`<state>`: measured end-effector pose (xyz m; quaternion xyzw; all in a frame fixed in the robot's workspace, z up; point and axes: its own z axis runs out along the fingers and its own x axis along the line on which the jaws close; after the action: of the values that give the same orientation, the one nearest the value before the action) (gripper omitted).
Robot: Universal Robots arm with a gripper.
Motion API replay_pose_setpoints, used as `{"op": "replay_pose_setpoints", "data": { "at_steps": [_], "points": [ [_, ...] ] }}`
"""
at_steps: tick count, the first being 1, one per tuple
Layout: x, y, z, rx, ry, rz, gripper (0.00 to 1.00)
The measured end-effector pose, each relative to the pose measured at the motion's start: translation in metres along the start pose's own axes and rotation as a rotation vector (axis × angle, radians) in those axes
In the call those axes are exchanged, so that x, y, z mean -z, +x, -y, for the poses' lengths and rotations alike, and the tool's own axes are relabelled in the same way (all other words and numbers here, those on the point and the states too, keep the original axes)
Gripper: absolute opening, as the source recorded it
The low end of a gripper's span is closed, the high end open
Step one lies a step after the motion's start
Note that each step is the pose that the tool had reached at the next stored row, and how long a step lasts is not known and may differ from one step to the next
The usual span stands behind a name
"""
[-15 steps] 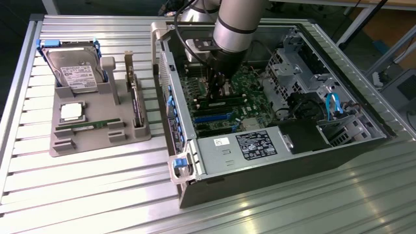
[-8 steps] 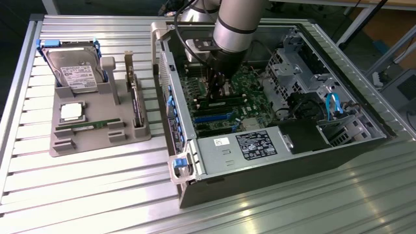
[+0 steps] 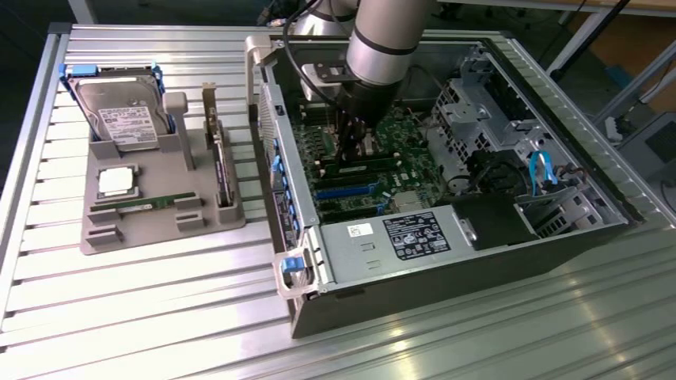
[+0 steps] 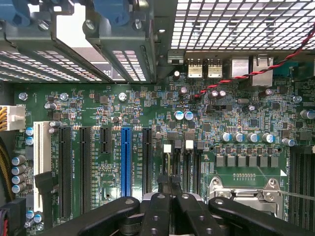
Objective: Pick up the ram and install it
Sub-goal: 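Press down the ram until it locks into place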
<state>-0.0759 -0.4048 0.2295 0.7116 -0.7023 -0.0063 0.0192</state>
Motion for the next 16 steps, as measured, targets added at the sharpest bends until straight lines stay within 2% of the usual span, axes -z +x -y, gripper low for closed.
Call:
{"op": "replay_pose_setpoints", "data": {
  "at_steps": [12, 16],
  "points": [
    [0.0003, 0.0000, 0.0000, 0.000, 0.0002, 0.0002, 0.10],
    [0.0056, 0.0001, 0.0001, 0.000, 0.0000, 0.0000, 0.10]
  ]
}}
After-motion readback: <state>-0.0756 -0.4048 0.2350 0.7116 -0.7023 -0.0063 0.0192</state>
